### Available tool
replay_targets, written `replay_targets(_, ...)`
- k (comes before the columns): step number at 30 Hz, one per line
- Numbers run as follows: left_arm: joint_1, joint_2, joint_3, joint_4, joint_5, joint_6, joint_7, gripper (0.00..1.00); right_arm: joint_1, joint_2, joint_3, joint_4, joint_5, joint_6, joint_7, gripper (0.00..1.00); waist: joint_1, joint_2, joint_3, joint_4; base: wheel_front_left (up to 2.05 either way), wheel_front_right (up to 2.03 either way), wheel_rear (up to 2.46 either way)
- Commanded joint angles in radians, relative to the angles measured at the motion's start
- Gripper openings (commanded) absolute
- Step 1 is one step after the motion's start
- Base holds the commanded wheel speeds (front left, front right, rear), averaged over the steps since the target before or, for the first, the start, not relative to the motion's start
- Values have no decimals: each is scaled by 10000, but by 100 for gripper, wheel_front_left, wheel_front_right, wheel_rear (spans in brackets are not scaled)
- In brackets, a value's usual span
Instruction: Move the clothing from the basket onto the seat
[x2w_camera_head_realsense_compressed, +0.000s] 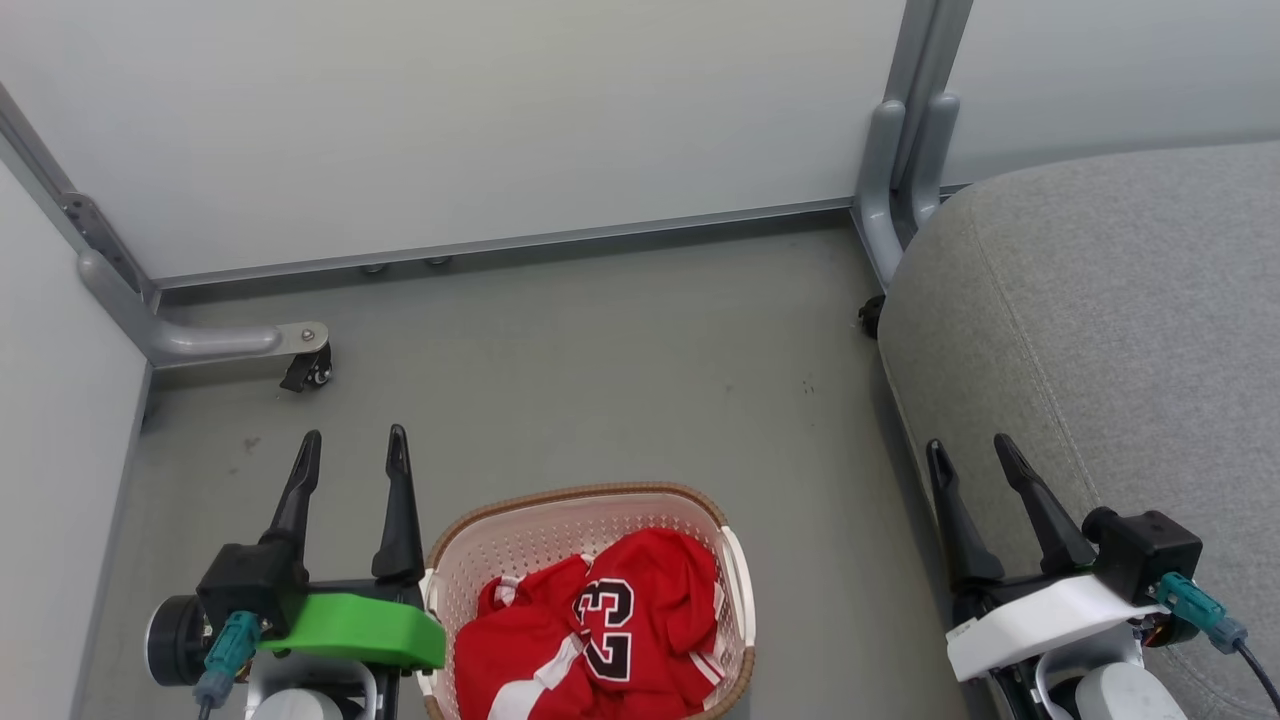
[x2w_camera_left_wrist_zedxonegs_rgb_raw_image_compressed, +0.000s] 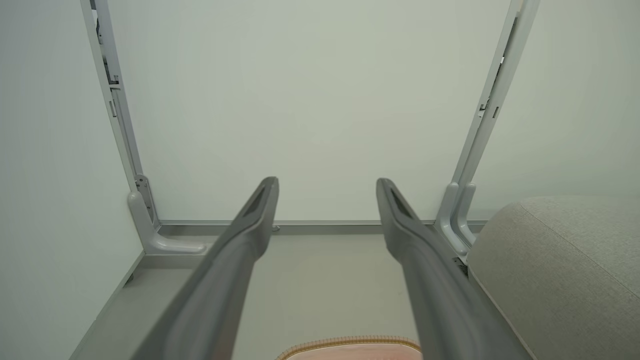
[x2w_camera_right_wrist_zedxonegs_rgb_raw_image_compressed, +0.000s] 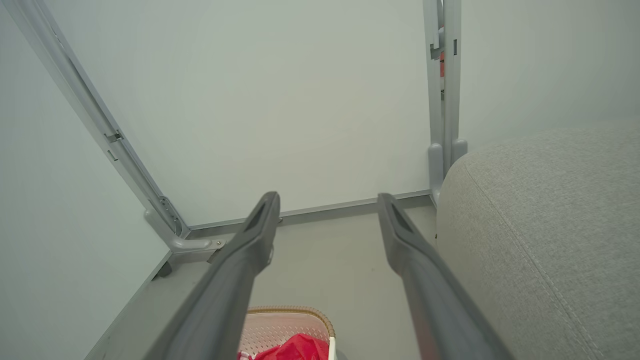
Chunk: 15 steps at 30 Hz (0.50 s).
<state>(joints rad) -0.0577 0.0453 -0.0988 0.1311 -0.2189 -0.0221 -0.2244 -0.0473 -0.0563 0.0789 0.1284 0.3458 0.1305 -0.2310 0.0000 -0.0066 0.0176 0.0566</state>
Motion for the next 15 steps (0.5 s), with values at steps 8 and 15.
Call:
replay_targets(8, 30, 75, -101, -35, 730, -26, -226, 100, 62, 17, 28, -80, -778, 4, -204, 100, 0, 60, -26, 78, 0, 0, 0)
replay_targets(15, 51, 78, -138, -20, 1175, 21, -342, 100, 98, 42, 57, -79, -1286, 4, -302, 100, 0, 64, -28, 131, 0, 0, 0)
